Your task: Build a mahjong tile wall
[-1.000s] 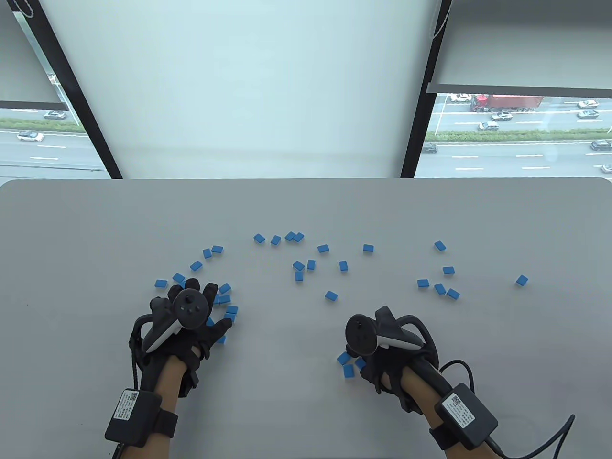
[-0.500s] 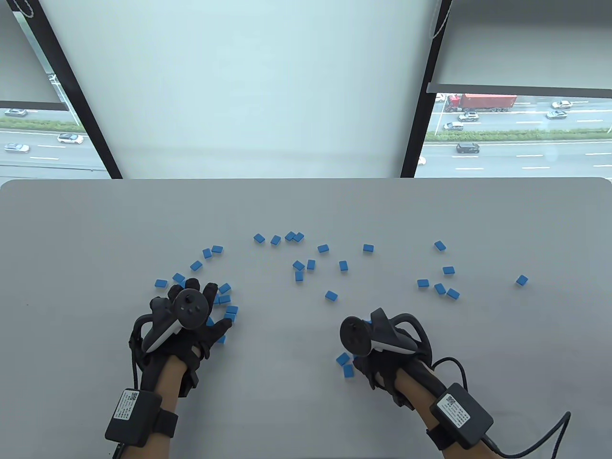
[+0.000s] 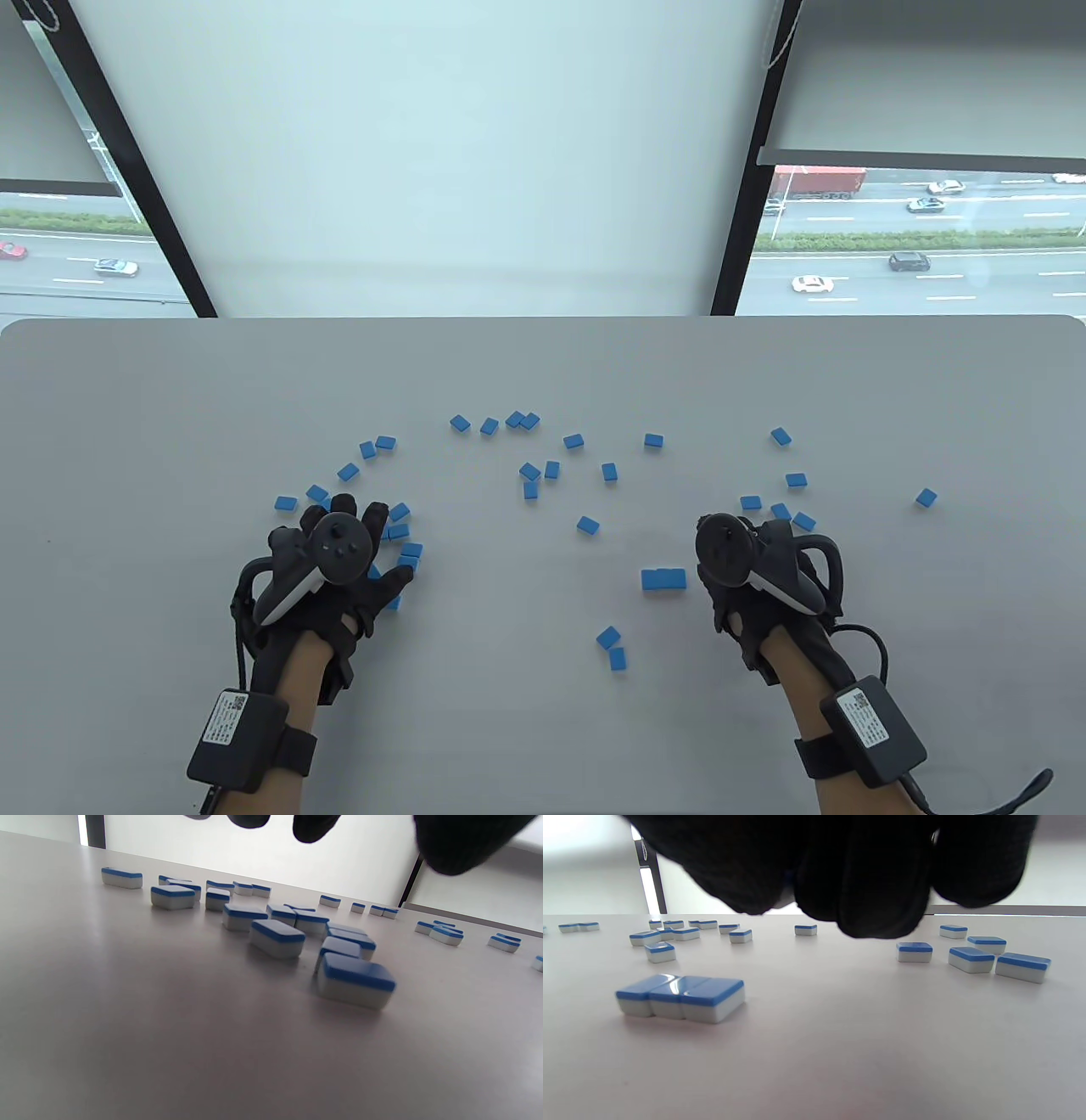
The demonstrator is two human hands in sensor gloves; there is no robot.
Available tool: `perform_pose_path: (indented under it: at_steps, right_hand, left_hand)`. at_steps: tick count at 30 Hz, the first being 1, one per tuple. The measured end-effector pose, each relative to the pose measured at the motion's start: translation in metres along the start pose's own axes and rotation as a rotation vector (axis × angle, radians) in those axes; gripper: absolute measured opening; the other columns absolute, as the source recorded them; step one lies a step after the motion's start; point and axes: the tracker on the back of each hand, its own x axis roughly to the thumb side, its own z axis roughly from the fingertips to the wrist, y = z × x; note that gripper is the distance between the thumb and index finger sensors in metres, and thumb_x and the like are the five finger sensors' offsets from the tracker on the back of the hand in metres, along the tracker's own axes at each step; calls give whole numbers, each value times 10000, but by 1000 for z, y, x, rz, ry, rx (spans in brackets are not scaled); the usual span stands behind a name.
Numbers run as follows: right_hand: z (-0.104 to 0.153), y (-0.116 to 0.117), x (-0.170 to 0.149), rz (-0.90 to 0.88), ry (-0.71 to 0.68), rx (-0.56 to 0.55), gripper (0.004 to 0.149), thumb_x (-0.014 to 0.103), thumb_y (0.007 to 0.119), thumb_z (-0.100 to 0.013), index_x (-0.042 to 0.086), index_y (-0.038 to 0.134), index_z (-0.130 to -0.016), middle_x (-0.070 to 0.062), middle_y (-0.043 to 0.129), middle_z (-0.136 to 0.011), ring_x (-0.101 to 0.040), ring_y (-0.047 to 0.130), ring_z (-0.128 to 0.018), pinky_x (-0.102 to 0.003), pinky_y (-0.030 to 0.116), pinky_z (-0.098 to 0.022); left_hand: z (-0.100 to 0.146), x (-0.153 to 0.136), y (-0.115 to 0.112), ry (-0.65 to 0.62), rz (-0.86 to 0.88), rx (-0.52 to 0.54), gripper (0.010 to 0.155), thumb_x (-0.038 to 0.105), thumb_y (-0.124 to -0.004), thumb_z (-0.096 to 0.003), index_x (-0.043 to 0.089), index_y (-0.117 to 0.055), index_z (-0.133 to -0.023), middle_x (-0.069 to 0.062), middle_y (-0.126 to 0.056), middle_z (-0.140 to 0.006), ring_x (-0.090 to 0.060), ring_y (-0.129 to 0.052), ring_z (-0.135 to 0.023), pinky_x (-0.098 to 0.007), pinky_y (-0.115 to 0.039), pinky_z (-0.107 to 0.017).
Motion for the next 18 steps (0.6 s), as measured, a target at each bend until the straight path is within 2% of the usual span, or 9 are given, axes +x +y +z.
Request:
perform_pose_path:
  at_steps: [8,18]
  right_hand:
    - [-8,24,11,39,-42,122,576,318,882,-385,162,674,-899,-42,858,-745,-251,976,-479,-491,827,-452]
    - [-9,30,18,47,-62,135,561,327,883,-389,208,686,-900,-24,855,-743,-247,958,-491,-491,814,-464]
  left_hand:
    - [0,0,0,1,4,1,861,716,-670,-389,363,-384,-1120,-32,-291,-1206,-442,-285,-1090,-747,-264,-694]
    - [0,0,0,2,2,0,859,715,-670,-390,363,-385,-1120,-31,-292,-1206,-443,-284,-1090,-747,-264,-694]
